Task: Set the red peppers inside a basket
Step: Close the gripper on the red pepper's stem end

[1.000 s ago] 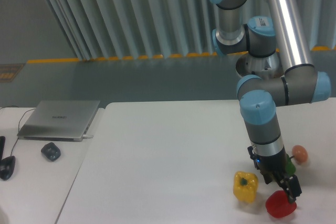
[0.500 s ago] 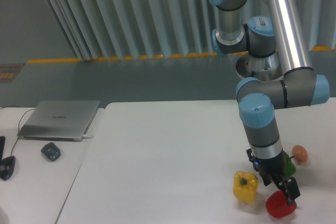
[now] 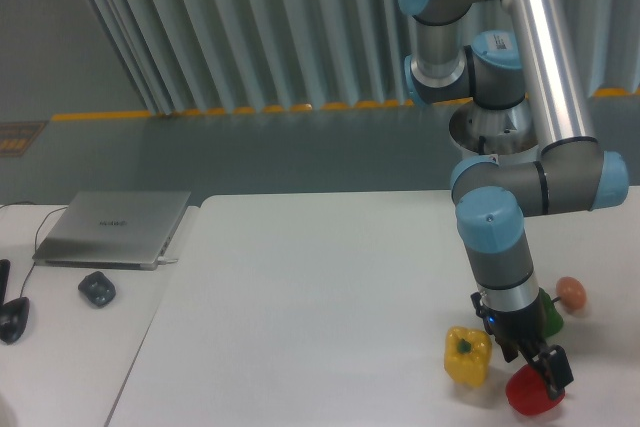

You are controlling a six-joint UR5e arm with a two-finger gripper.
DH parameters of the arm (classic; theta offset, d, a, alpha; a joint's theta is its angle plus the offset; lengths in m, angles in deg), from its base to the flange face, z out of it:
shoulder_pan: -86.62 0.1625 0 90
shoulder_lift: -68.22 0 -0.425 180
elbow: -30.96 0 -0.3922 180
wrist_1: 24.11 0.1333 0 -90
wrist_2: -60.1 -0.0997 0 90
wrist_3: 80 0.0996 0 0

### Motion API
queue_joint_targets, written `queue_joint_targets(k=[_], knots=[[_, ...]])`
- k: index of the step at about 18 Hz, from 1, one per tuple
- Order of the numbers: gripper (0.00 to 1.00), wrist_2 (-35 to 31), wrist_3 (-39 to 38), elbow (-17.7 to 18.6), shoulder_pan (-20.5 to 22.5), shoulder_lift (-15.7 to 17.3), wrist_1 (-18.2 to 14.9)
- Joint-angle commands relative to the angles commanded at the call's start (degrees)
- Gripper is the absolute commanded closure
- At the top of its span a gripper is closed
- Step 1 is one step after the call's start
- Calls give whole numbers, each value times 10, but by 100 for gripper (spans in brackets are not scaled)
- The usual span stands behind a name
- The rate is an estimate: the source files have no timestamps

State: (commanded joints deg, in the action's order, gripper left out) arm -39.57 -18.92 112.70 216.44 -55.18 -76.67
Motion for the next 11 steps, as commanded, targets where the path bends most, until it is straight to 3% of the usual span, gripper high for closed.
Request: queue_joint_targets(k=[4, 5, 7, 11], knots=[[0, 0, 0, 1, 0, -1, 0], [7, 0, -1, 2, 0, -2, -1], [33, -2, -3, 4, 0, -1, -1], [55, 0, -32, 4, 0, 0, -2]])
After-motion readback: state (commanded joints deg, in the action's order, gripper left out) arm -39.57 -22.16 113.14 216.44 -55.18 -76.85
